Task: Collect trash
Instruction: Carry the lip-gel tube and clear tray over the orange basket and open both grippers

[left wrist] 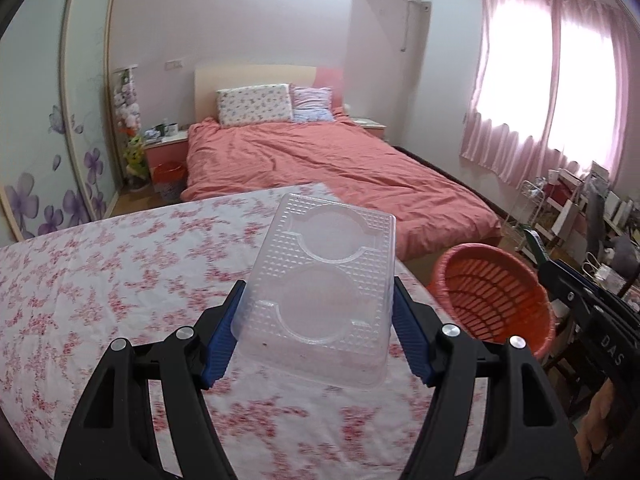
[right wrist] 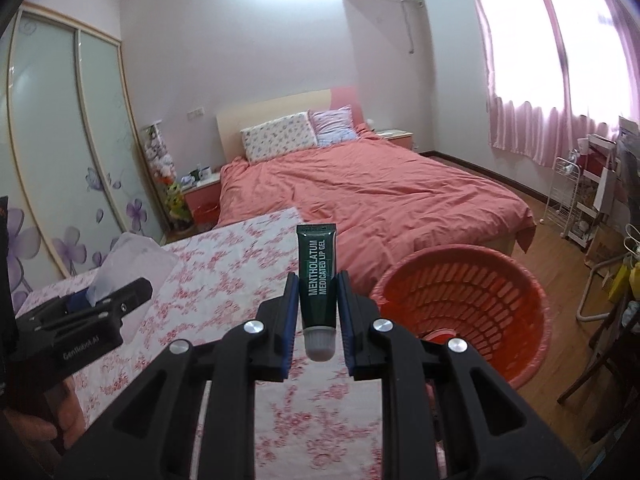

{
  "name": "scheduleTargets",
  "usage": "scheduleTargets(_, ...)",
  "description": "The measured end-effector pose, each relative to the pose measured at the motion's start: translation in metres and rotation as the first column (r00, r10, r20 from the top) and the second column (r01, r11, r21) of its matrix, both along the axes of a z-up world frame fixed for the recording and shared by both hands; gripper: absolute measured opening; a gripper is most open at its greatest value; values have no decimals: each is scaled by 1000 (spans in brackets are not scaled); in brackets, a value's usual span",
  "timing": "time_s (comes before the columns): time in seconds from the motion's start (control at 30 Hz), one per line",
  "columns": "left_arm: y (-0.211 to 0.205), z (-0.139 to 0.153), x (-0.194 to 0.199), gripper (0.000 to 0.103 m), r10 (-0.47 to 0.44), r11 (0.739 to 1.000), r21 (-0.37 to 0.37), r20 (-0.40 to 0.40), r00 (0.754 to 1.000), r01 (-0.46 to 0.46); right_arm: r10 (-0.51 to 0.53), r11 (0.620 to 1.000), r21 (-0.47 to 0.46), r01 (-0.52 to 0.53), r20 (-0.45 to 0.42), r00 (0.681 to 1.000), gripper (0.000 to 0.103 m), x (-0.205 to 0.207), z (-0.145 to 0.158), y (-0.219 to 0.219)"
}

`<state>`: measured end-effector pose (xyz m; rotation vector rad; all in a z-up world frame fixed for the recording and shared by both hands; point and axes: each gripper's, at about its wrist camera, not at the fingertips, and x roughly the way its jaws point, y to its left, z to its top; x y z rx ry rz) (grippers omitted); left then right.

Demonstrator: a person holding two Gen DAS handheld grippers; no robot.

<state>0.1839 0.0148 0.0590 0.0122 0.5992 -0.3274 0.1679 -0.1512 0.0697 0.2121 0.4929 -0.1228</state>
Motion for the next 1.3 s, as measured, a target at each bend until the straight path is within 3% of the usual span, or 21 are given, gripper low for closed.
scheduleTargets(0.47, -70, 1, -15, 69, -79, 997, 14, 46, 996, 79, -158, 987, 43, 156, 56, 986, 20, -31, -1, -76)
scheduleTargets(0.77, -118, -4, -22, 69, -136, 990, -20, 30, 990, 136, -249, 968, 56, 244, 95, 964, 20, -49, -8, -115)
scheduleTargets(1.3, -187, -31, -16, 69, -225, 973, -53, -33, 974, 223, -286, 952, 133, 275, 74, 955, 20, -47, -38, -177)
